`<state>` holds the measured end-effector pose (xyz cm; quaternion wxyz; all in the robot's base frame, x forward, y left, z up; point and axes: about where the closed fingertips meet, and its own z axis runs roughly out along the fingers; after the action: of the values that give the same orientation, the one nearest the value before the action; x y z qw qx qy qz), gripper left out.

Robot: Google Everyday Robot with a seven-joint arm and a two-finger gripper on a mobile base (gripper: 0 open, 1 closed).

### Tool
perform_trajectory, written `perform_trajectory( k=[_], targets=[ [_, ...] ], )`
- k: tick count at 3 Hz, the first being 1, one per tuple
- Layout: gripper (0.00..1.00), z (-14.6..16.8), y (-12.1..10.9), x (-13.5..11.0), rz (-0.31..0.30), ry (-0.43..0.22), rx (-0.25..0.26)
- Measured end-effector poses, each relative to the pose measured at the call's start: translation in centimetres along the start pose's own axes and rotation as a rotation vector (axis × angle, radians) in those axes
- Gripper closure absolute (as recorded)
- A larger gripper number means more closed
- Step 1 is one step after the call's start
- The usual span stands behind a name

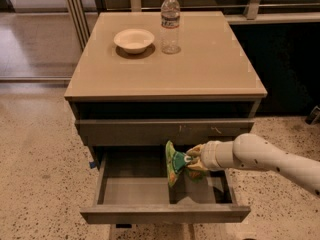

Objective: Place green rice chip bag into middle drawer

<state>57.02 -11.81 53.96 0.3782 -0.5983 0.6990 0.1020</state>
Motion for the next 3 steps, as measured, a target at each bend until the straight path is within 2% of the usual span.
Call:
perform_trajectory(
  k=[1,2,3],
  targets=[
    [1.00,0.0,0.0,0.0,0.000,0.000,0.000],
    [1.00,2.0,0.9,1.8,0.000,0.034,-0.019],
    [1.00,4.7,2.2,4.4,0.032,0.064,-0.050]
  ],
)
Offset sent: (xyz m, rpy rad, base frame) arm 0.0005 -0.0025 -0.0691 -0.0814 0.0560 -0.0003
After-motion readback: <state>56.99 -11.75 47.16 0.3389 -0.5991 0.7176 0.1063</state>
